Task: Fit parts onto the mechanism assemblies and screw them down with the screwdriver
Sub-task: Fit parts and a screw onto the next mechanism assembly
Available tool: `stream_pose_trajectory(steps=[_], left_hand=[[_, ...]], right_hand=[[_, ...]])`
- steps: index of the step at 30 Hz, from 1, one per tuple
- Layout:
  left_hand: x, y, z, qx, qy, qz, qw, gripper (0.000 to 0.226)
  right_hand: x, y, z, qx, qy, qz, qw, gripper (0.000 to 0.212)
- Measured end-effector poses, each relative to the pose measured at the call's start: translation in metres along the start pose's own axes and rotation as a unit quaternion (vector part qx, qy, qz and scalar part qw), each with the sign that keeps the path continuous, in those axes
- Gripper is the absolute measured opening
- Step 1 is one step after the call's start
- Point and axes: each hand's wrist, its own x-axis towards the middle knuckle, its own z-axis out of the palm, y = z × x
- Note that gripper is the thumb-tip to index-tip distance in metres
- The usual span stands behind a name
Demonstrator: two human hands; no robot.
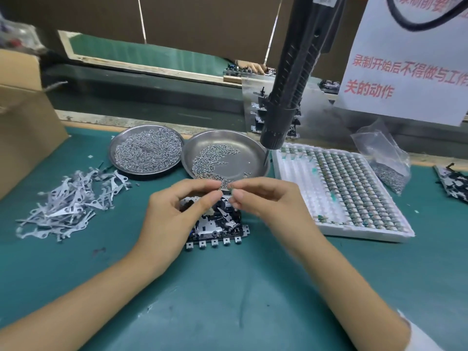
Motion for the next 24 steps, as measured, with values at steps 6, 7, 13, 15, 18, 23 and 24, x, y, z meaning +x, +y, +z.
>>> stream_pose_trajectory(steps=[6,7,13,15,18,23,24], left_hand=[[0.0000,-0.0007,0.0009,-0.008,-0.021,0.002,1.000,0.016],[0.0000,-0.0008,0.0005,-0.008,-0.024,0.004,1.000,0.016],[-0.0006,-0.0003,0.0003,0.001,-0.032,0.012,0.999,0.014],[-0.0004,-0.0005,0.0007,0.006,-0.031,0.013,0.999,0.013],[-0.0001,-0.0006,0.0009,0.006,-0.032,0.016,0.999,0.013],[-0.0003,-0.0004,0.0000,0.030,-0.038,0.029,0.998,0.013],[0.0000,-0.0006,-0.0007,0.052,-0.033,0.039,0.997,0.013]], right_hand=[[-0.0001,0.0050,-0.0018,0.024,0.020,0.001,1.000,0.023],[-0.0002,0.0053,-0.0018,0.015,0.015,0.003,1.000,0.022],[-0.0034,0.0055,0.0020,0.038,0.005,0.004,0.999,0.017],[-0.0034,0.0060,0.0034,0.047,0.003,0.000,0.999,0.016],[-0.0043,0.0074,0.0060,0.054,0.007,-0.004,0.999,0.015],[-0.0057,0.0085,0.0069,0.001,-0.005,-0.036,0.999,0.015],[-0.0060,0.0086,0.0065,-0.018,-0.008,-0.046,0.999,0.015]])
